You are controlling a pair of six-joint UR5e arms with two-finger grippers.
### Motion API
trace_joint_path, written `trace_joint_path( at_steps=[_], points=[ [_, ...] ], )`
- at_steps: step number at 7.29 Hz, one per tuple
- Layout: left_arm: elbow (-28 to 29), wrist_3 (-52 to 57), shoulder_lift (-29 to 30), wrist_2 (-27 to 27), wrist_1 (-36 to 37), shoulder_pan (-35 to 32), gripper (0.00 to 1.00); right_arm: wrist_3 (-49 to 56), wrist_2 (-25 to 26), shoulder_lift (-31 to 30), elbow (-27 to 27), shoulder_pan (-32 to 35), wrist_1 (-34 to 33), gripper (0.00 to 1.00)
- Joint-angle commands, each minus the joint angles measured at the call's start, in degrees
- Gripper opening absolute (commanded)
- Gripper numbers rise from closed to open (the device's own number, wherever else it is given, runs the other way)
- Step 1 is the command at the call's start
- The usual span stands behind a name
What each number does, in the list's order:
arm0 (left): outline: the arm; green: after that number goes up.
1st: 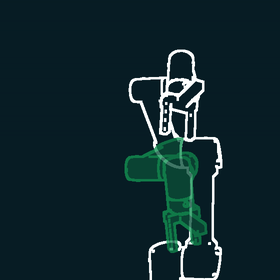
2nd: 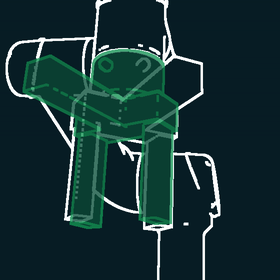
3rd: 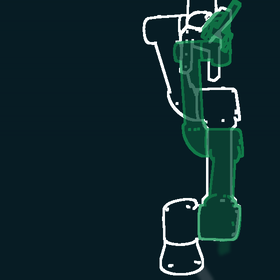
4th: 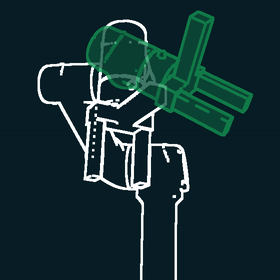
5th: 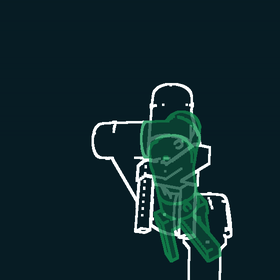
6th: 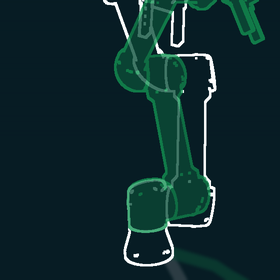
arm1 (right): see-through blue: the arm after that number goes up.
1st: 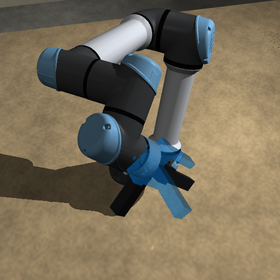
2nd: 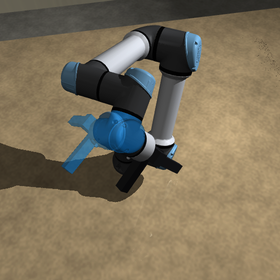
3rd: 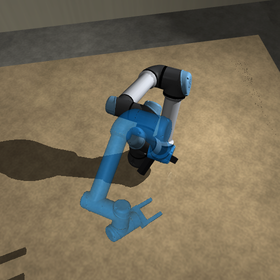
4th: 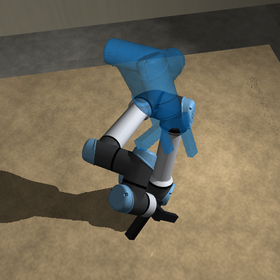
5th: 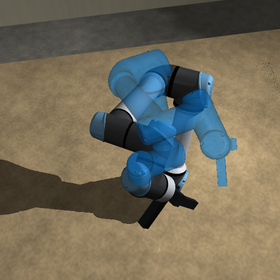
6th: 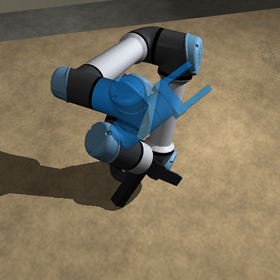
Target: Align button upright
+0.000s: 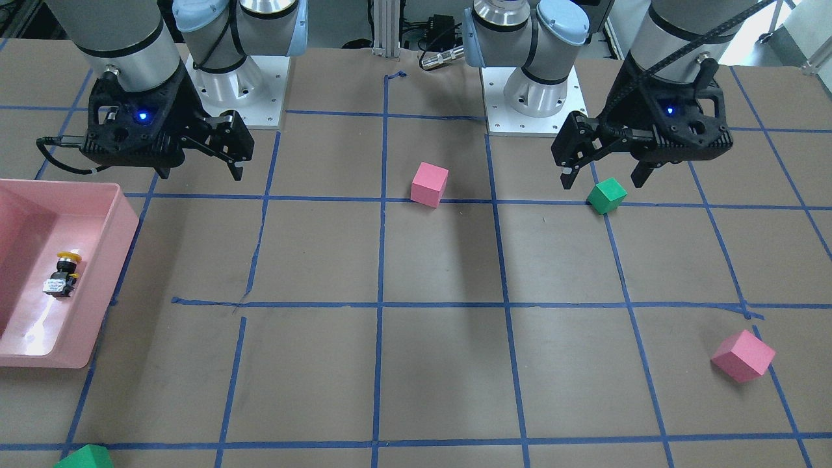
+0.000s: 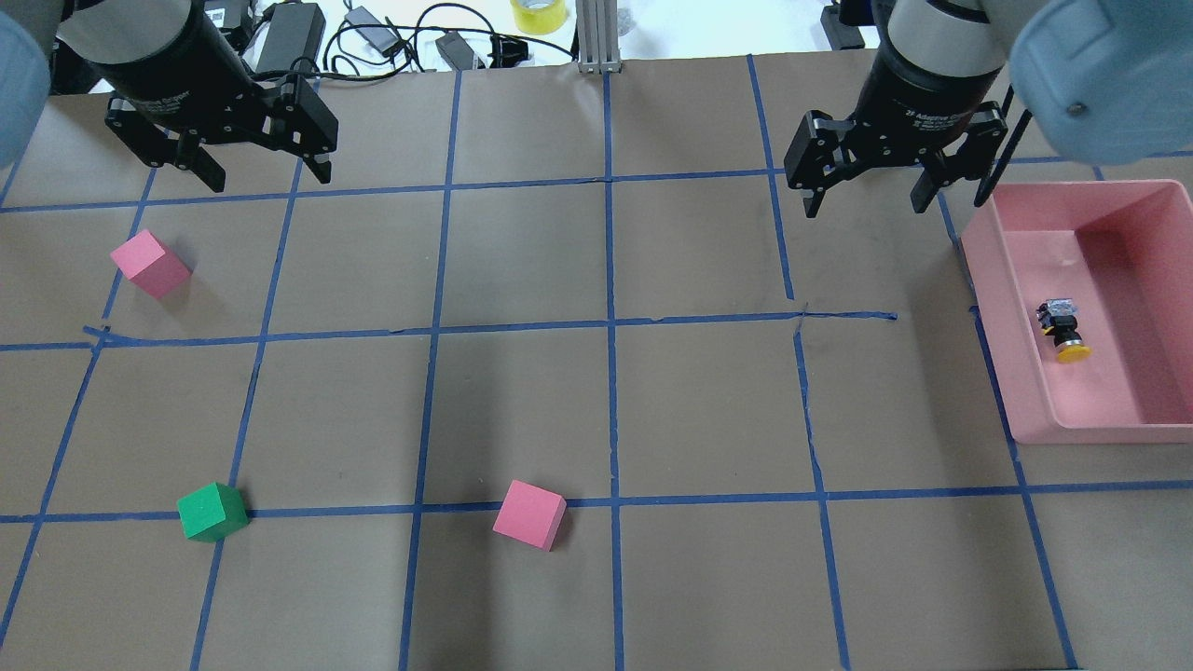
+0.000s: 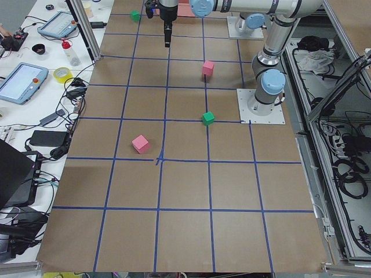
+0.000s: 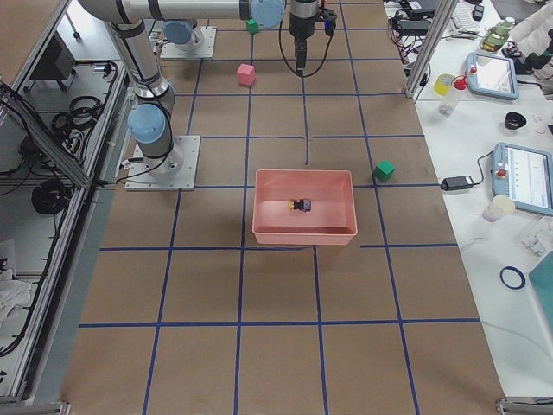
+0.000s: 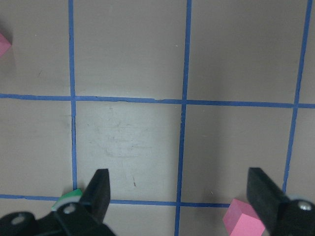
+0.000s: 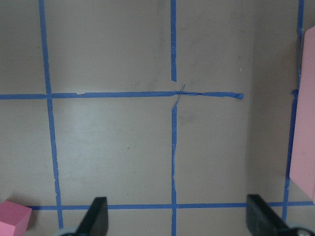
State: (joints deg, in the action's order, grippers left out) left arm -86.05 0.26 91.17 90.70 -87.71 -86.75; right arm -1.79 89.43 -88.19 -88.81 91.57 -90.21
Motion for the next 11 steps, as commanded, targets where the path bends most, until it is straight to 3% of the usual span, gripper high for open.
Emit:
trace_joint_path(
  at_steps=[1, 8, 11],
  points=[
    [0.0, 0.0, 0.0, 0.0, 0.0, 0.0, 1.0, 0.4, -2.5, 0.2, -0.1, -0.2, 0.0, 1.0],
    [0.0, 0.0, 0.0, 0.0, 0.0, 0.0, 1.0, 0.0, -2.5, 0.4, -0.1, -0.9, -0.7, 1.0],
    [0.0, 0.0, 0.0, 0.0, 0.0, 0.0, 1.0, 0.6, 2.1, 1.9, -1.2, -9.7, -0.8, 1.0]
  ],
)
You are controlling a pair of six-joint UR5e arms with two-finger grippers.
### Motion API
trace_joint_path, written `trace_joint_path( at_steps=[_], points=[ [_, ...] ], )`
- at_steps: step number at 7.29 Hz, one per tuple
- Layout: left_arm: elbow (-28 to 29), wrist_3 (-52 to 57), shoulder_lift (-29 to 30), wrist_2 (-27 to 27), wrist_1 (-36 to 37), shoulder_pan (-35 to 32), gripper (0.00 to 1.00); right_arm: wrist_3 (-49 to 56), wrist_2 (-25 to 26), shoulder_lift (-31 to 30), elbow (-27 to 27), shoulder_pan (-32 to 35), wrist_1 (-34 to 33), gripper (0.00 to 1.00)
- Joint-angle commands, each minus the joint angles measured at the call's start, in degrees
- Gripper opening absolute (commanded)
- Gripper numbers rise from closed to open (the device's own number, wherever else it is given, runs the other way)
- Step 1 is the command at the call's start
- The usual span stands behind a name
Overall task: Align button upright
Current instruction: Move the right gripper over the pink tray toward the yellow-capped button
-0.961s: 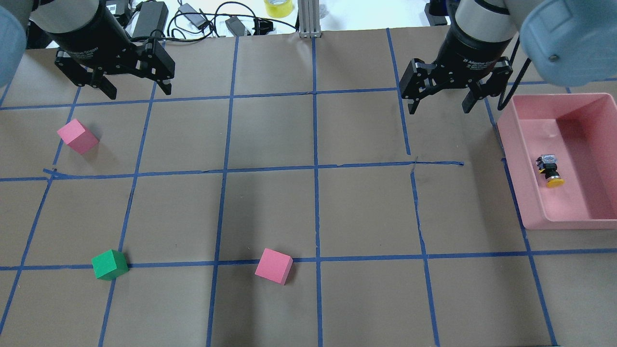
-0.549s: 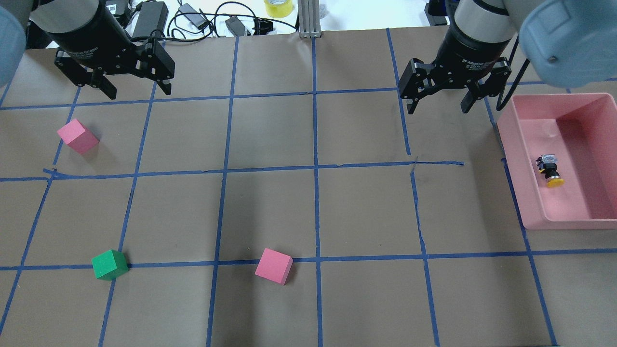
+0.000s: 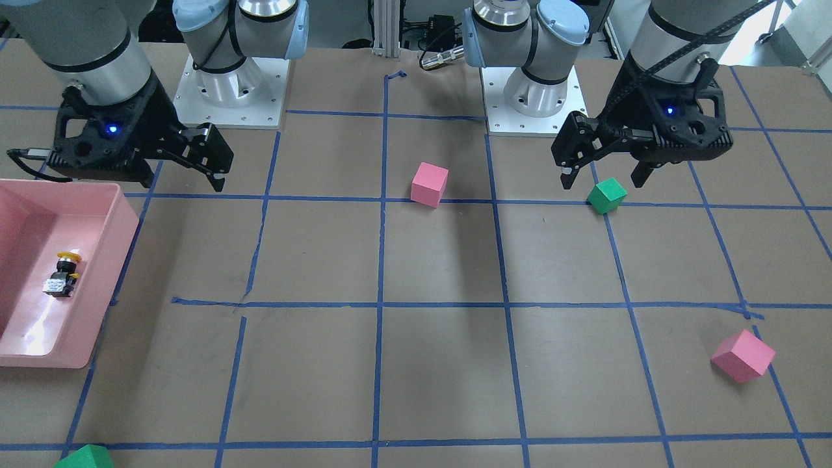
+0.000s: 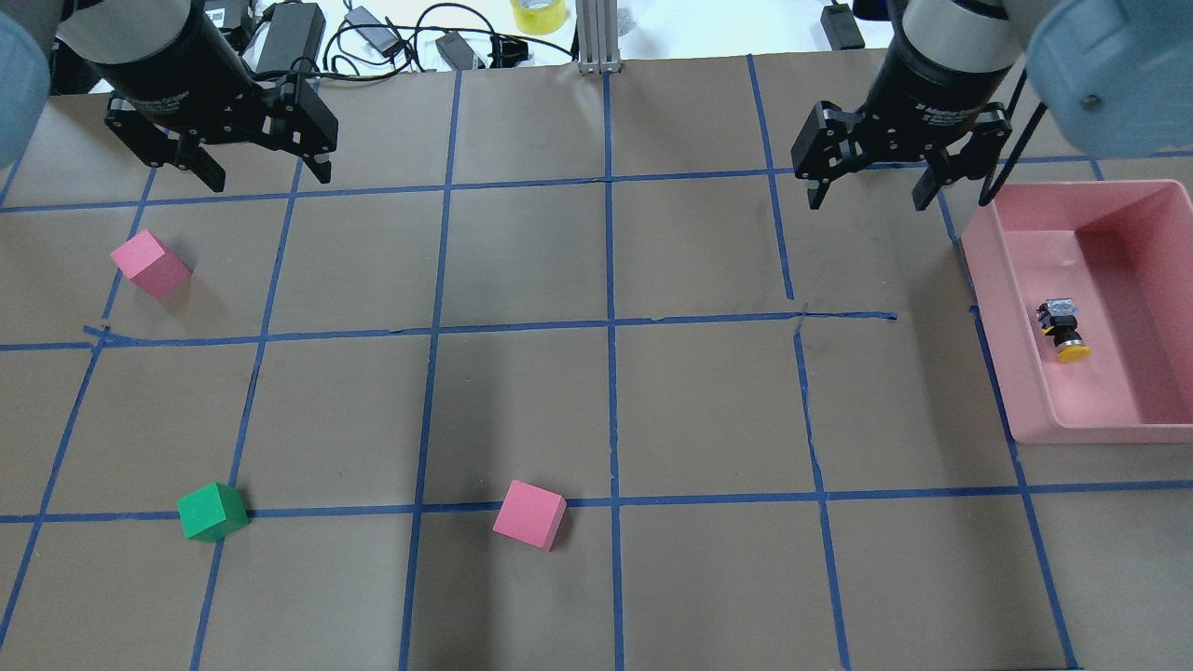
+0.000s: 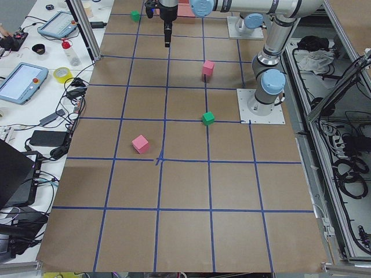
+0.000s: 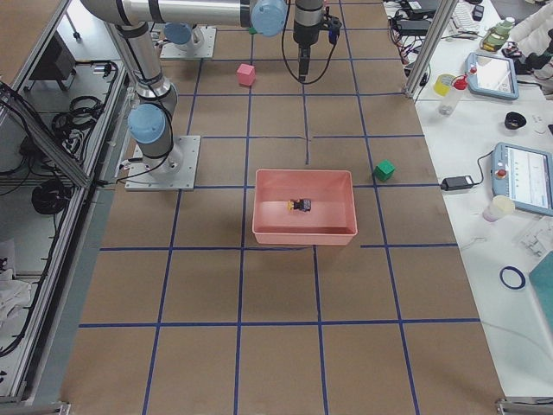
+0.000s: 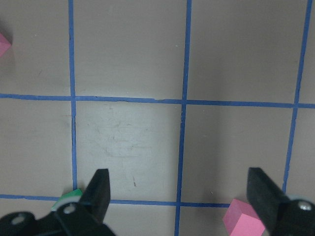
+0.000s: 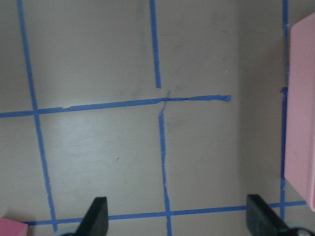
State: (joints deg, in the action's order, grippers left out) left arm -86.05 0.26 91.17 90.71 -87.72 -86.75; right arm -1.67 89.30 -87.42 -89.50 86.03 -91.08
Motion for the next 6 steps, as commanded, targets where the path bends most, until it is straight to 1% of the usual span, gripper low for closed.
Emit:
trace_joint_path(
  at_steps=[1, 2, 3, 4, 5, 6],
  points=[
    [0.0, 0.0, 0.1, 0.0, 0.0, 0.0, 1.0, 2.8, 2.6, 2.1, -0.5, -7.9, -0.3, 1.0],
    [0.0, 0.0, 0.0, 0.0, 0.0, 0.0, 1.0, 3.9, 2.9, 3.6, -0.5, -10.1, -5.1, 1.0],
    [0.0, 0.0, 0.1, 0.0, 0.0, 0.0, 1.0, 6.7, 4.7, 5.1, -0.7, -11.7, -7.5, 1.0],
    [0.0, 0.0, 0.1, 0.0, 0.0, 0.0, 1.0, 7.6, 8.0, 6.8, -1.5, -13.4, -9.1, 1.0],
    [0.0, 0.0, 0.1, 0.0, 0.0, 0.0, 1.0, 7.8, 8.7, 8.1, -2.4, -13.9, -13.5, 1.0],
    [0.0, 0.0, 0.1, 0.0, 0.0, 0.0, 1.0, 8.0, 10.8, 9.3, -4.5, -14.2, -17.9, 1.0]
  ],
)
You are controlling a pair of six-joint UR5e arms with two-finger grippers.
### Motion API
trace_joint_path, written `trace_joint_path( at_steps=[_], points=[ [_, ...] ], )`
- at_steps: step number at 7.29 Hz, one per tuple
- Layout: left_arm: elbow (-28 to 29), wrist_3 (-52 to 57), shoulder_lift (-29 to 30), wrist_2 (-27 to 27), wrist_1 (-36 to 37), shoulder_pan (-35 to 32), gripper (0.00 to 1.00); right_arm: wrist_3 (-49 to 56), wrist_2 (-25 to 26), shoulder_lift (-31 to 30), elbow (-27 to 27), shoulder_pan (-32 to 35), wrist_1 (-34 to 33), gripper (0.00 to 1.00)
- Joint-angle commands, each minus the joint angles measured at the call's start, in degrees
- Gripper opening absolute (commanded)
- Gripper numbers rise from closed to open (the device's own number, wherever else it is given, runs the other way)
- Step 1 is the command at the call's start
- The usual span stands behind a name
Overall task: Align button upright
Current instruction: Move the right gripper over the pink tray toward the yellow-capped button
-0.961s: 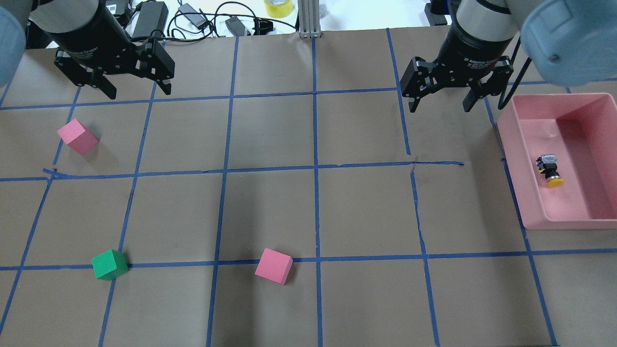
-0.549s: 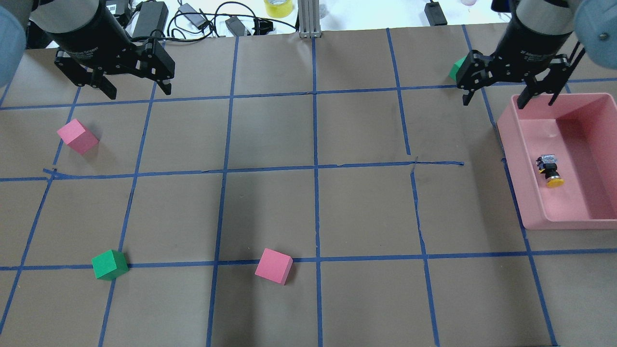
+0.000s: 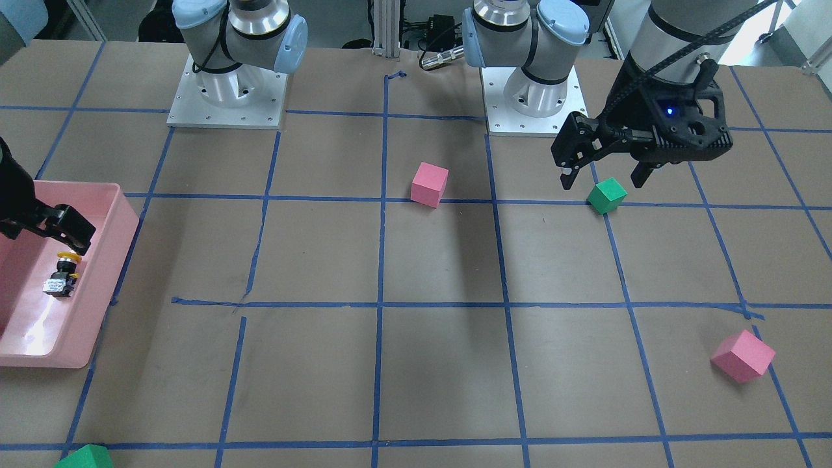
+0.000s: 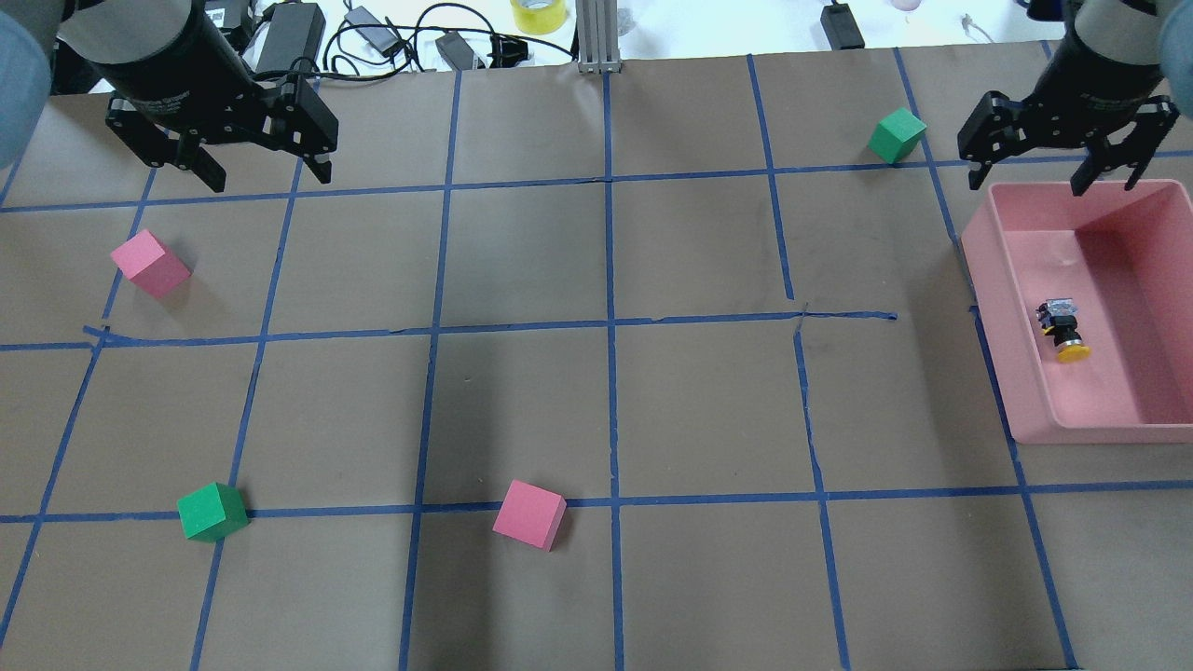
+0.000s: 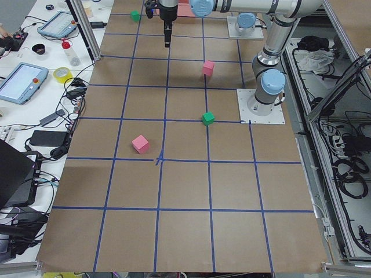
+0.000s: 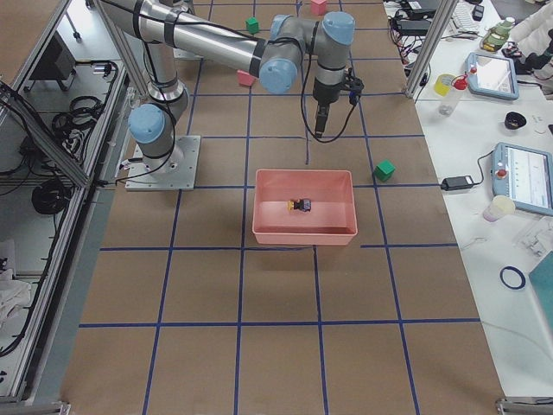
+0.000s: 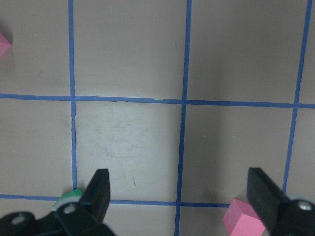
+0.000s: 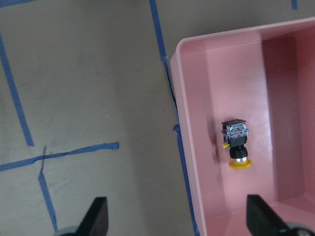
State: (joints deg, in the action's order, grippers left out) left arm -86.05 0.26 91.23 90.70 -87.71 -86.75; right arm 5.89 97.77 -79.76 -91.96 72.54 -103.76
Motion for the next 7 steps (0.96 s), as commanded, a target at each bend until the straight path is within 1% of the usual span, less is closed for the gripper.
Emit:
trace_joint_path(
  at_steps=[1, 2, 4, 6, 7],
  points=[
    [0.0, 0.0, 0.0, 0.0, 0.0, 0.0, 1.0, 0.8, 3.0, 2.3, -5.4, -1.4, -8.8, 1.0],
    [0.0, 0.0, -0.1, 0.0, 0.0, 0.0, 1.0, 4.4, 2.6, 2.4, -7.6, -3.9, -12.0, 1.0],
    [0.0, 0.0, -0.1, 0.0, 0.0, 0.0, 1.0, 8.2, 2.0, 2.6, -8.3, -9.6, -12.2, 1.0],
    [0.0, 0.0, -0.1, 0.0, 0.0, 0.0, 1.0, 8.6, 1.7, 3.4, -9.0, -12.1, -12.1, 0.95],
    [0.0, 0.0, -0.1, 0.0, -0.1, 0.0, 1.0, 9.1, 1.7, 5.7, -10.1, -12.5, -12.3, 0.93]
  ],
)
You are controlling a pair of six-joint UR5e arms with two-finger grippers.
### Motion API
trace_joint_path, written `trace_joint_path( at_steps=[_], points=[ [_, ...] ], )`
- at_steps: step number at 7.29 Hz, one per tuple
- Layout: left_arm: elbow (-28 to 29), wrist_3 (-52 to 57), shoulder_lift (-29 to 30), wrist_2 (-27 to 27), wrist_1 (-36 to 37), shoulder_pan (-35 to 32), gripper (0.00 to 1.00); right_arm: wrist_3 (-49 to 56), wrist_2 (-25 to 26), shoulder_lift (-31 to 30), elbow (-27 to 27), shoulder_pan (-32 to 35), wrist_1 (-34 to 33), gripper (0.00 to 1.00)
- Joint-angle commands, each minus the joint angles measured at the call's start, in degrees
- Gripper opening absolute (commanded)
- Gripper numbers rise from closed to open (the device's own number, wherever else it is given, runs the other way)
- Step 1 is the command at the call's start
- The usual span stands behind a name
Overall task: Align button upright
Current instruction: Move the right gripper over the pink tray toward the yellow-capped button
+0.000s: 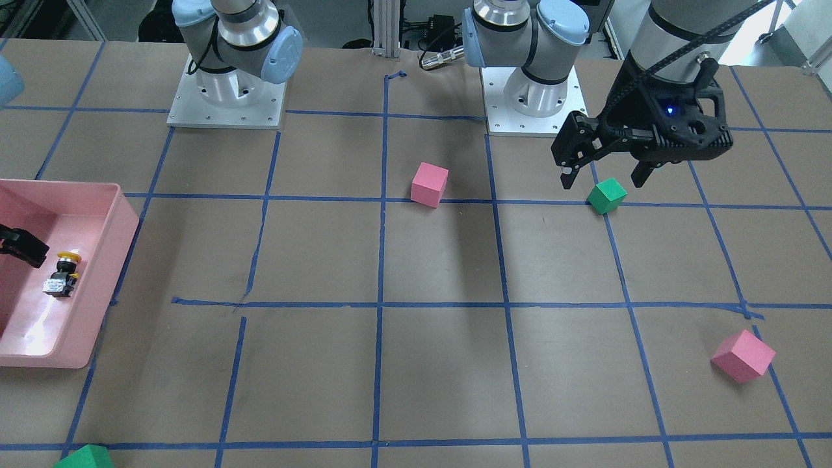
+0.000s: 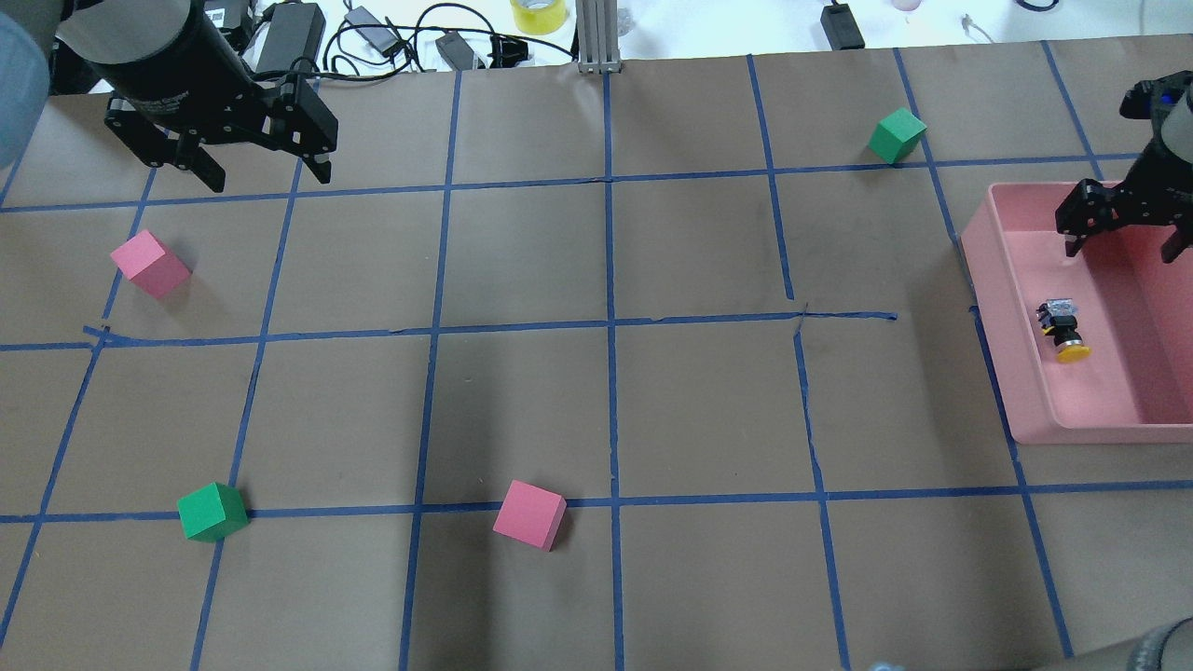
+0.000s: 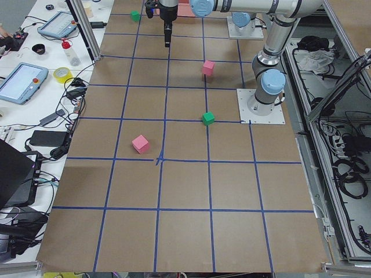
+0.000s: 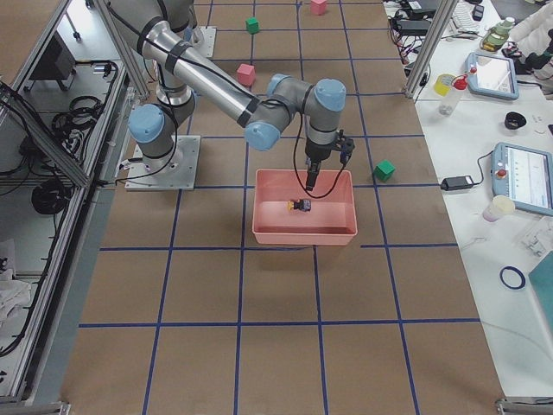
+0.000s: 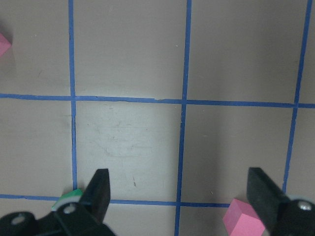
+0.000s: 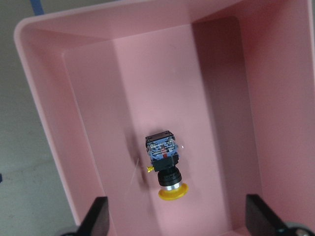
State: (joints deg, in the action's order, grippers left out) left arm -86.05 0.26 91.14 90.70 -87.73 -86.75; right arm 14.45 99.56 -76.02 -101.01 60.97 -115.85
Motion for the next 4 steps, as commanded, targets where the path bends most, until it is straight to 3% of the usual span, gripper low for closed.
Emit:
trace_joint_path(
  at_steps=[1, 4],
  points=[
    [0.0, 0.0, 0.0, 0.0, 0.0, 0.0, 1.0, 0.8, -0.2, 3.3, -1.8, -1.7, -0.5, 0.93],
    [0.0, 0.0, 0.0, 0.0, 0.0, 0.0, 1.0, 0.9, -2.3, 7.7, -3.2, -3.6, -4.2, 0.94]
  ],
)
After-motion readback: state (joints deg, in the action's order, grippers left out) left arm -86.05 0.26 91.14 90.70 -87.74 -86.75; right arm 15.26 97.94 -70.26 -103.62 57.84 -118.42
